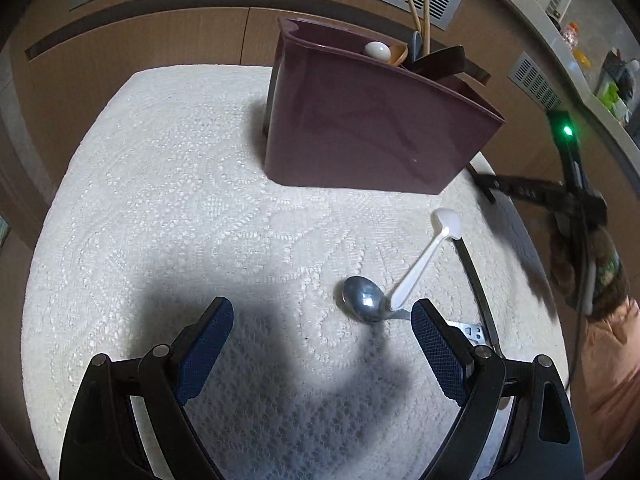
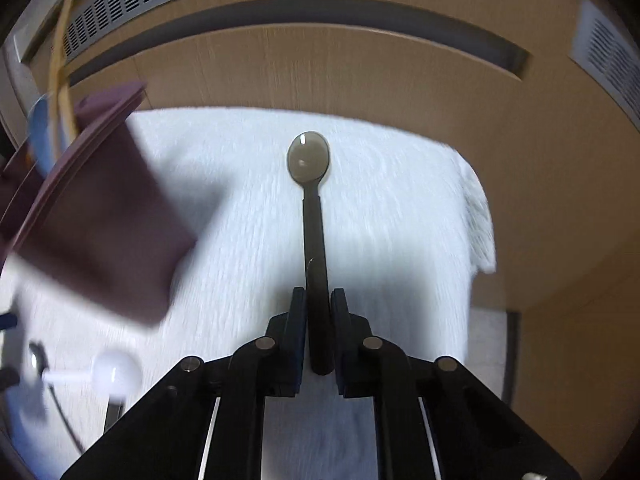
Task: Organize utensils
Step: 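Grasp the dark brown-bowled spoon by its handle with the right tool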
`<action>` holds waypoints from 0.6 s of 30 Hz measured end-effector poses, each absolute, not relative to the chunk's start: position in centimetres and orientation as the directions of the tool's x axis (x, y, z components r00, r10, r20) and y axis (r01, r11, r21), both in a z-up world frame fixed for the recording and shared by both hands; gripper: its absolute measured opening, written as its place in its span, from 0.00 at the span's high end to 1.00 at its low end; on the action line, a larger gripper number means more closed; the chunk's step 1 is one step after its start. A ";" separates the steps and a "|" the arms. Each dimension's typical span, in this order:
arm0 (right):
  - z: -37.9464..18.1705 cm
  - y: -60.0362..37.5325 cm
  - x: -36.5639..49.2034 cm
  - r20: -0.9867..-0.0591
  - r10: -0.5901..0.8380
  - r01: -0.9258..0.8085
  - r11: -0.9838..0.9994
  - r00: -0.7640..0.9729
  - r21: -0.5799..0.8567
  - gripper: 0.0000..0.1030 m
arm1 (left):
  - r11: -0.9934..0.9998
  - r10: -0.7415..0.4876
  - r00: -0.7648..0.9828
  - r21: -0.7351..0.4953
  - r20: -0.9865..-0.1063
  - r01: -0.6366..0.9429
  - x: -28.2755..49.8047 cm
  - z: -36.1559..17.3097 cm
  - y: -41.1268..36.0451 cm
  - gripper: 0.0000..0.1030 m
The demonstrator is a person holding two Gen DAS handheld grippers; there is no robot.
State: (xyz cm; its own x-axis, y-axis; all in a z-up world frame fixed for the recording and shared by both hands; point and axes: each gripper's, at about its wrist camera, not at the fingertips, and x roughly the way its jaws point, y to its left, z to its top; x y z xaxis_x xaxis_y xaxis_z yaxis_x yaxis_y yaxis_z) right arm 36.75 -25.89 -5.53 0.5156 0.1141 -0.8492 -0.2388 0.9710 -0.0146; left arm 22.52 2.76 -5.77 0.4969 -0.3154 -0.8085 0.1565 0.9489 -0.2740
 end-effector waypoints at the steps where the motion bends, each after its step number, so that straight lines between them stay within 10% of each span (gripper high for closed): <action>1: -5.4 -26.1 35.3 -0.853 0.120 -0.232 0.973 0.507 -0.001 0.90 | 0.947 -0.321 0.496 -0.279 -0.807 0.159 22.5 -5.8 2.8 0.12; 13: -4.1 -23.5 17.8 -0.865 0.236 -0.331 0.940 0.444 0.086 0.89 | 0.930 -0.367 0.493 -0.323 -0.789 0.174 19.2 -5.6 2.8 0.12; 18: -2.9 -22.7 16.6 -0.839 0.218 -0.326 0.944 0.499 0.052 0.75 | 0.944 -0.330 0.539 -0.286 -0.775 0.167 18.0 -4.6 3.4 0.12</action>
State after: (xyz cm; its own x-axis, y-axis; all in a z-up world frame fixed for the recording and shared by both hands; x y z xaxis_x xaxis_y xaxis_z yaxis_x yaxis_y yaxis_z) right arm 16.64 -22.71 -2.85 0.4988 0.2183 -0.8388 -0.3261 0.9439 0.0517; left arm 17.95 3.35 -4.65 0.5394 -0.3302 -0.7746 0.1666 0.9436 -0.2862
